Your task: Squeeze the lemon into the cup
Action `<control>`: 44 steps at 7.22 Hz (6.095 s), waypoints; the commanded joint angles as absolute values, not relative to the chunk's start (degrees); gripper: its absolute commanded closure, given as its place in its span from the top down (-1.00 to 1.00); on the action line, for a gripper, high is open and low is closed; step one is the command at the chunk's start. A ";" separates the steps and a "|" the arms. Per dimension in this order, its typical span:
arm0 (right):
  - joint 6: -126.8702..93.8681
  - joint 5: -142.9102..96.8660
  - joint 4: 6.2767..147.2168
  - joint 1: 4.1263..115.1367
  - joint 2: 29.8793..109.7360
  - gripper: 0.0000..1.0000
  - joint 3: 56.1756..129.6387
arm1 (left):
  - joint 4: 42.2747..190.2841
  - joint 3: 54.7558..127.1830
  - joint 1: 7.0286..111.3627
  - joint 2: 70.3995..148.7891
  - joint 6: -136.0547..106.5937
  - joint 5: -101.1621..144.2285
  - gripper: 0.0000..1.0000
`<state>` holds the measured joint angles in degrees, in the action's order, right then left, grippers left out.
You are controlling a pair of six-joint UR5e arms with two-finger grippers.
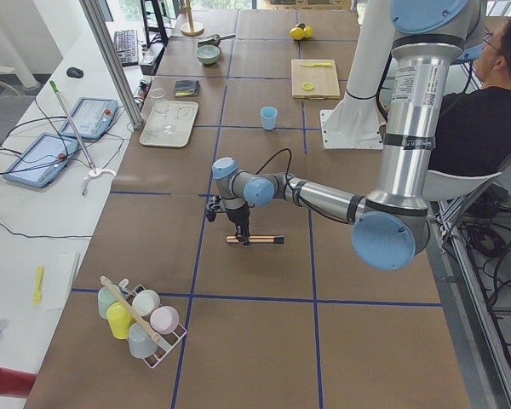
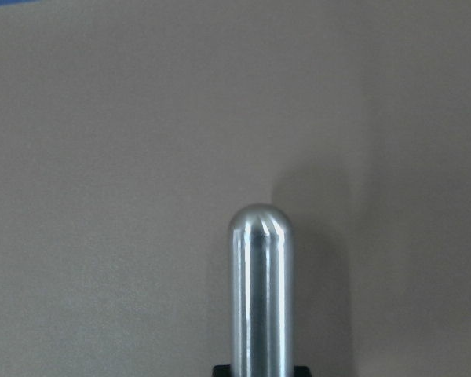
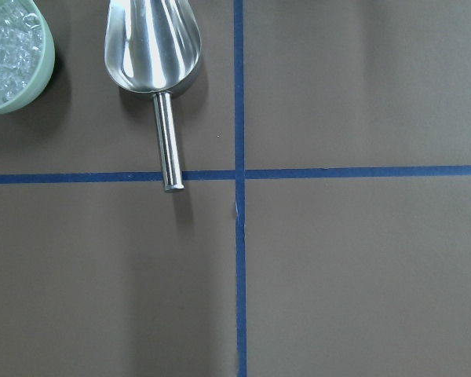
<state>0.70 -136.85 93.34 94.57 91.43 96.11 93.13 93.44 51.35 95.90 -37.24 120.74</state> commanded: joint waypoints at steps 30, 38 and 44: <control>0.70 -138.08 93.25 94.57 93.25 1.00 95.98 | 92.46 94.31 88.33 90.26 3.08 133.66 1.00; 0.62 -137.55 93.25 94.48 92.99 1.00 95.89 | 92.64 94.22 90.00 87.45 3.16 136.67 1.00; 0.62 -135.00 90.00 93.34 92.46 1.00 94.13 | 92.64 94.31 90.00 87.45 3.16 136.58 1.00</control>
<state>0.65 -135.04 90.90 93.38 92.44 94.60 92.64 94.30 90.00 87.42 3.16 136.65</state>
